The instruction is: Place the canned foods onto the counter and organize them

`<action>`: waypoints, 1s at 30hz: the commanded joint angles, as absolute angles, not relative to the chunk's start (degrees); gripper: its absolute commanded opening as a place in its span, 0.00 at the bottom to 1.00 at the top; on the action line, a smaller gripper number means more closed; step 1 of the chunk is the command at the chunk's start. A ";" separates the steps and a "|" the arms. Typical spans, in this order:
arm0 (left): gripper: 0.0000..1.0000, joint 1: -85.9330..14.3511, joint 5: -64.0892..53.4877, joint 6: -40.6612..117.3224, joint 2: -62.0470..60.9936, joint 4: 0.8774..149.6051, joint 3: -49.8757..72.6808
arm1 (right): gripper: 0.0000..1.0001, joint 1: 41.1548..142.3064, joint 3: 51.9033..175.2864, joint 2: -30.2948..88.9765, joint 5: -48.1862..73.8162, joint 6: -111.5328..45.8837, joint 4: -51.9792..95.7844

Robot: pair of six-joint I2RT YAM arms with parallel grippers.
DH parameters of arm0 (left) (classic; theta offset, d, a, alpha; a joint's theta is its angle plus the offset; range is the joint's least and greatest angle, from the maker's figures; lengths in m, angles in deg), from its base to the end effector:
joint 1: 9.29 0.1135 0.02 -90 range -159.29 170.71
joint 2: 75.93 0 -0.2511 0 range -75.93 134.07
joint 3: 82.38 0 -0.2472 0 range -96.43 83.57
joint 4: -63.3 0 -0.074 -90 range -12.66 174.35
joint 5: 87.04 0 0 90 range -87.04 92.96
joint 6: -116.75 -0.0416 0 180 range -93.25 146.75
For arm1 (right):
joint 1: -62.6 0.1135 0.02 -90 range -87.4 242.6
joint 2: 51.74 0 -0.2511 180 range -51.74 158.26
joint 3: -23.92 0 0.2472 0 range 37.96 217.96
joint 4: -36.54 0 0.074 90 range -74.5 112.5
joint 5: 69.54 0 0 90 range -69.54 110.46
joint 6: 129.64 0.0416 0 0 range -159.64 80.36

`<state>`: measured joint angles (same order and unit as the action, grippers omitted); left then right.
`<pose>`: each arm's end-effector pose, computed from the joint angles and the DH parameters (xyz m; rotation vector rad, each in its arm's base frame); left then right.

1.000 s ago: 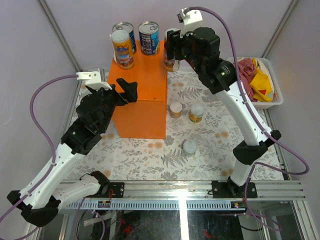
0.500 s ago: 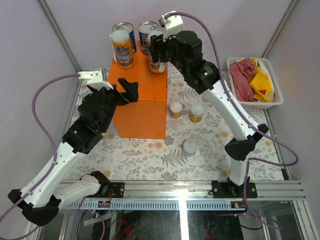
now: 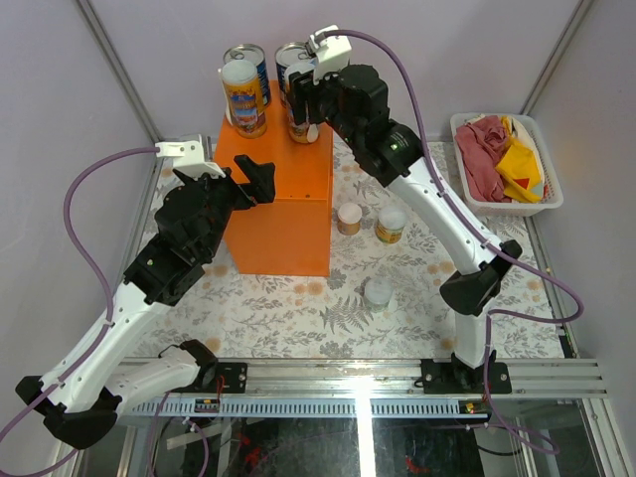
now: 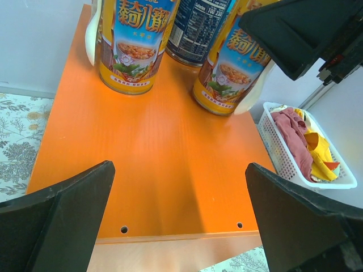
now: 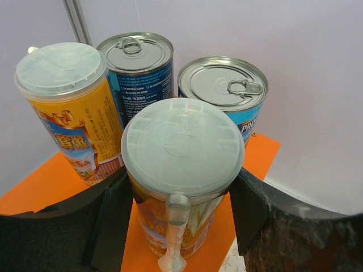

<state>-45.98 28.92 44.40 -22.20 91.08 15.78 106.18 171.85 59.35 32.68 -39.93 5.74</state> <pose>0.1720 -0.1054 0.4331 -0.0973 1.5760 -0.3910 0.3119 0.2847 0.5081 -0.3879 1.4327 0.4576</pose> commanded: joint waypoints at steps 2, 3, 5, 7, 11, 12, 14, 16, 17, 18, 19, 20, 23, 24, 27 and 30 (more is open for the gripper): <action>1.00 -45.68 29.50 43.01 -22.21 88.55 15.13 | 0.00 106.78 173.36 57.50 31.64 -40.57 20.52; 1.00 -45.68 29.50 43.01 -22.15 88.51 15.18 | 0.00 106.80 173.57 57.79 31.58 -40.41 20.60; 1.00 -45.68 29.51 42.98 -21.98 88.42 15.17 | 0.00 106.88 174.27 58.72 31.37 -40.40 20.46; 1.00 -45.60 29.46 42.99 -21.93 88.40 15.23 | 0.00 106.85 174.69 59.31 31.27 -40.42 20.47; 1.00 -45.51 29.43 43.01 -21.84 88.33 15.43 | 0.00 106.88 174.35 60.11 31.17 -40.80 21.46; 1.00 -45.42 29.42 43.01 -21.87 88.33 15.45 | 0.00 106.82 174.47 60.36 31.30 -40.93 21.57; 1.00 -45.29 29.33 43.01 -21.93 88.34 15.48 | 0.00 106.88 174.46 60.74 31.56 -41.29 21.50; 1.00 -45.24 29.33 43.01 -21.93 88.33 15.50 | 0.00 106.83 174.37 61.04 31.77 -41.52 21.24; 1.00 -45.17 29.33 43.01 -21.93 88.33 15.54 | 0.00 106.85 174.41 61.20 31.96 -41.64 21.08; 1.00 -45.14 29.33 43.01 -21.94 88.33 15.50 | 0.00 106.84 174.46 61.46 32.10 -41.75 20.97; 1.00 -45.18 29.33 43.01 -21.89 88.33 15.54 | 0.00 106.86 174.58 61.66 32.33 -41.88 20.66; 1.00 -45.08 29.35 43.01 -22.01 88.38 15.62 | 0.00 106.86 174.68 61.85 32.46 -41.92 20.25; 1.00 -45.07 29.38 43.18 -21.97 88.46 15.62 | 0.32 106.89 173.50 61.40 32.10 -42.16 20.20; 1.00 -44.98 29.33 43.23 -21.98 88.50 15.61 | 0.52 106.94 172.67 60.84 31.80 -42.22 20.55; 1.00 -45.02 29.52 43.27 -22.16 88.60 15.54 | 0.85 107.09 172.40 60.16 31.63 -42.38 20.52; 1.00 -45.00 29.96 43.27 -22.30 88.64 15.44 | 0.92 107.15 172.46 59.51 31.81 -42.37 20.20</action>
<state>-45.50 28.94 44.40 -21.87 91.06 15.78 106.44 171.17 62.43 32.25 -41.92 14.62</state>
